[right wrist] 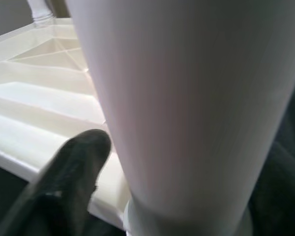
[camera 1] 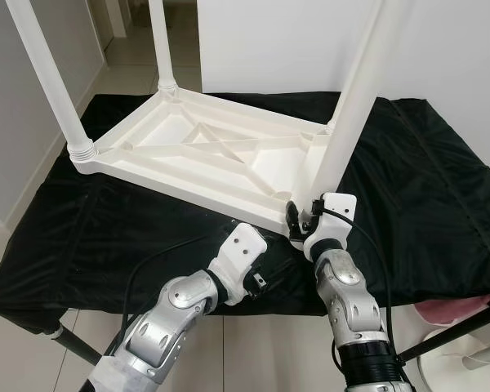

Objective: Building children table

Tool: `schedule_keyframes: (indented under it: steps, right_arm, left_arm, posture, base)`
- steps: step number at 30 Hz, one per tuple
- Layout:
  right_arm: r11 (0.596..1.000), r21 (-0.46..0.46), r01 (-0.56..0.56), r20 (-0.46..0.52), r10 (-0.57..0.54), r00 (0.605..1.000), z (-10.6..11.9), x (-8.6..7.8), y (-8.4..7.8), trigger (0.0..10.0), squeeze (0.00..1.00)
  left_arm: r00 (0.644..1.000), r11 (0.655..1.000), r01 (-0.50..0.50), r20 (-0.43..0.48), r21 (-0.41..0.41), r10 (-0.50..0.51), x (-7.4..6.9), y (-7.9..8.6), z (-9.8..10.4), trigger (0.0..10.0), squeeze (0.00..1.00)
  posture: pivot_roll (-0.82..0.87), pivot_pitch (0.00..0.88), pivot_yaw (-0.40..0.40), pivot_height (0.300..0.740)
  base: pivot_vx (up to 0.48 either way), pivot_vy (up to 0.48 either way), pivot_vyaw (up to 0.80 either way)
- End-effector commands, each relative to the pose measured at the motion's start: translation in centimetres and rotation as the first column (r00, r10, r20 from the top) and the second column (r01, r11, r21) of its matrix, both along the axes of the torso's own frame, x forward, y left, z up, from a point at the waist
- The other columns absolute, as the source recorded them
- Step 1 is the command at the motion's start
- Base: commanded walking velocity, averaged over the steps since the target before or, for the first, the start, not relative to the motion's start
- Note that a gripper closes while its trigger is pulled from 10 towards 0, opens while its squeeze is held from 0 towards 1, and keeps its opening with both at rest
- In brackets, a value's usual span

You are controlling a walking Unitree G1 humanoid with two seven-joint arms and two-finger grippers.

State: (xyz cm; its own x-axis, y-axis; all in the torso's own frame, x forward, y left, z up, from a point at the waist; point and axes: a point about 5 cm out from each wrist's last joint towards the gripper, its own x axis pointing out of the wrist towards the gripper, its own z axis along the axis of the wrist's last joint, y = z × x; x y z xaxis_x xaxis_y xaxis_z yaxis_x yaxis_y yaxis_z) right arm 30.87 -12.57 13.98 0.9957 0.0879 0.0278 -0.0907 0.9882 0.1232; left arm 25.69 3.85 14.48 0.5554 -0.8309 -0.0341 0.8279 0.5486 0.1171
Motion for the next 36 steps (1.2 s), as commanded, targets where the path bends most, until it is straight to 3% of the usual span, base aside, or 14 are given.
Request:
schedule_keyframes:
  steps: [1, 5, 6, 7, 8, 14, 19, 24, 25, 28, 29, 30, 31, 36]
  right_arm:
    - [0.999, -0.002, -0.047, 0.012, 0.047, 0.999, 0.2, -0.2, -0.1, 10.0, 1.00]
    - [0.996, -0.025, -0.087, 0.020, 0.088, 0.996, 0.3, -0.2, -0.7, 10.0, 1.00]
    - [0.991, -0.053, -0.121, 0.027, 0.122, 0.992, 0.4, -0.2, -1.3, 10.0, 0.54]
    - [0.991, -0.053, -0.121, 0.027, 0.122, 0.992, 0.4, -0.2, -1.3, 10.0, 0.54]
    - [0.982, -0.081, -0.170, 0.037, 0.173, 0.984, 0.4, -0.1, -1.9, 10.0, 0.00]
    - [0.926, -0.169, -0.337, 0.045, 0.349, 0.936, 0.3, 0.4, -3.2, 10.0, 0.00]
    - [0.905, -0.196, -0.378, 0.041, 0.393, 0.919, 0.3, 0.7, -3.6, 10.0, 0.00]
    - [0.829, -0.273, -0.488, 0.013, 0.510, 0.860, 0.8, 2.2, -3.8, 10.0, 0.00]
    - [0.815, -0.285, -0.504, 0.005, 0.527, 0.850, 1.0, 2.5, -3.8, 8.5, 0.00]
    - [0.808, -0.284, -0.516, -0.001, 0.538, 0.843, 1.0, 2.7, -3.7, 8.0, 0.00]
    - [0.800, -0.283, -0.530, -0.004, 0.551, 0.834, 1.0, 2.9, -3.6, 7.1, 0.00]
    - [0.787, -0.284, -0.548, -0.014, 0.568, 0.823, 0.9, 3.0, -3.5, 1.5, 0.00]
    - [0.779, -0.284, -0.559, -0.020, 0.579, 0.815, 0.8, 3.0, -3.5, 0.0, 0.00]
    - [0.760, -0.285, -0.583, -0.042, 0.598, 0.800, 0.3, 2.9, -3.7, 0.0, 0.00]
  left_arm:
    - [0.999, 0.999, 0.035, -0.006, 0.014, -0.035, -0.4, -0.1, -0.1, 10.0, 0.00]
    - [0.999, 0.999, 0.033, -0.006, 0.015, -0.033, -0.4, -0.2, -0.2, 10.0, 0.00]
    - [1.000, 0.999, 0.031, -0.005, 0.014, -0.031, -0.3, -0.1, -0.1, 10.0, 0.00]
    - [1.000, 0.999, 0.031, -0.005, 0.014, -0.031, -0.3, -0.1, -0.1, 10.0, 0.00]
    - [1.000, 0.999, 0.029, -0.004, 0.014, -0.029, -0.3, -0.1, -0.1, 10.0, 0.00]
    - [1.000, 0.999, 0.029, 0.001, 0.015, -0.029, -0.1, -0.2, -0.1, 10.0, 0.00]
    - [1.000, 0.999, 0.030, 0.004, 0.015, -0.030, 0.0, -0.2, 0.0, 10.0, 0.00]
    - [0.999, 0.999, 0.032, 0.019, 0.016, -0.032, 0.4, -0.4, 0.2, 10.0, 0.00]
    - [0.999, 0.999, 0.031, 0.023, 0.015, -0.032, 0.5, -0.4, 0.3, 10.0, 0.00]
    - [0.999, 0.999, 0.031, 0.024, 0.015, -0.031, 0.5, -0.4, 0.4, 10.0, 0.00]
    - [0.999, 0.999, 0.031, 0.026, 0.014, -0.031, 0.6, -0.4, 0.4, 10.0, 0.00]
    - [0.999, 0.999, 0.031, 0.027, 0.015, -0.032, 0.5, -0.4, 0.4, 10.0, 0.00]
    - [0.999, 0.999, 0.032, 0.027, 0.015, -0.032, 0.5, -0.4, 0.3, 10.0, 0.00]
    - [0.999, 0.999, 0.033, 0.029, 0.016, -0.033, 0.5, -0.4, 0.3, 10.0, 0.00]
  posture:
    - [0.00, 0.066, -0.009, 0.740]
    - [-0.01, 0.065, -0.010, 0.740]
    - [0.00, 0.063, -0.012, 0.740]
    - [0.00, 0.063, -0.012, 0.740]
    - [0.00, 0.063, -0.012, 0.740]
    - [-0.01, 0.051, -0.010, 0.740]
    - [-0.02, 0.048, -0.010, 0.740]
    - [-0.01, 0.028, -0.014, 0.740]
    - [-0.01, 0.024, -0.015, 0.740]
    - [-0.01, 0.022, -0.015, 0.740]
    - [-0.01, 0.022, -0.015, 0.740]
    - [-0.01, 0.011, -0.017, 0.740]
    - [-0.01, 0.011, -0.017, 0.740]
    - [0.00, 0.008, -0.018, 0.740]
  base:
    - [0.000, 0.000, 0.00]
    - [0.000, 0.000, 0.00]
    - [0.000, 0.000, 0.00]
    - [0.000, 0.000, 0.00]
    - [0.000, 0.000, 0.00]
    - [0.000, 0.000, 0.00]
    - [0.000, 0.000, 0.00]
    - [0.000, 0.000, 0.00]
    - [0.000, 0.000, 0.00]
    - [0.000, 0.000, 0.00]
    - [0.000, 0.000, 0.00]
    - [0.000, 0.000, 0.00]
    - [0.000, 0.000, 0.00]
    - [0.000, 0.000, 0.00]
